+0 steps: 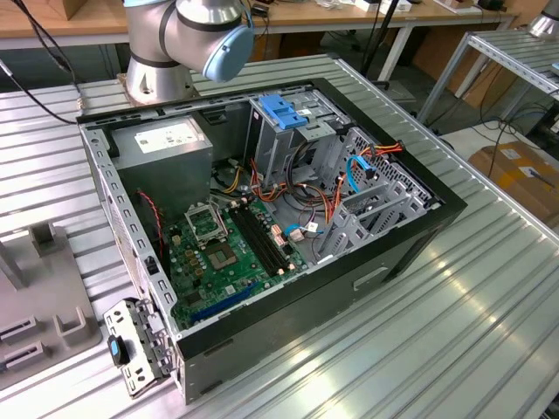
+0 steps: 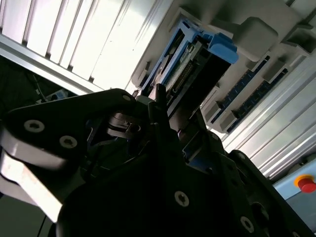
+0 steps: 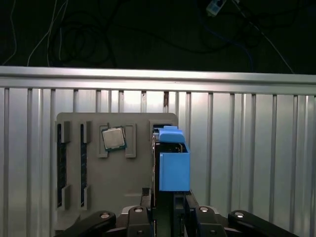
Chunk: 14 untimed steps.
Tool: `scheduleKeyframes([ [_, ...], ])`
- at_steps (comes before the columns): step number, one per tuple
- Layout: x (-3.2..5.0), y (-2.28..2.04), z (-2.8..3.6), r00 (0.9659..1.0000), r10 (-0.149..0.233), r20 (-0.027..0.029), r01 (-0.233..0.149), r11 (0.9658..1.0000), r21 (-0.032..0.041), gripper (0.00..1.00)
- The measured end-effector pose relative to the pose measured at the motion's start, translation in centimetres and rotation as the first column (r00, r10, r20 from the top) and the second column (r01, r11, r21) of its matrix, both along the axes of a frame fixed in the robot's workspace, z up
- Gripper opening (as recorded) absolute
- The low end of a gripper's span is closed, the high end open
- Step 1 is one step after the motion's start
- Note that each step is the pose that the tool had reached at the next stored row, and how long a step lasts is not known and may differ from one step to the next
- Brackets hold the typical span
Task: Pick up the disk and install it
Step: 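Pick up the disk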
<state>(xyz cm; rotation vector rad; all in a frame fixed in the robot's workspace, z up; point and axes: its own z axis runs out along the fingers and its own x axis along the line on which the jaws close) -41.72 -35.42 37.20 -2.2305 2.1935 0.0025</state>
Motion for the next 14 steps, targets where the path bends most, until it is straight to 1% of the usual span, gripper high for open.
scheduleKeyframes([
  [1,0.00,0.00,0.29,1.0000,0.000,0.0001,0.000,1.0000,0.0000,0.35],
  [2,0.00,0.00,0.79,1.0000,0.000,-0.0001,0.000,1.0000,-0.0001,0.35],
  [6,0.00,0.00,2.17,1.0000,0.000,0.0000,0.000,1.0000,-0.0001,0.35],
  [7,0.00,0.00,2.66,1.0000,0.000,0.0001,0.000,1.0000,0.0000,0.35],
  [10,0.00,0.00,3.47,1.0000,0.000,0.0000,0.000,1.0000,0.0000,0.35],
  [12,0.00,0.00,4.65,1.0000,0.000,0.0000,0.000,1.0000,-0.0001,0.35],
  [14,0.00,0.00,5.39,1.0000,0.000,0.0000,0.000,1.0000,0.0000,0.35],
])
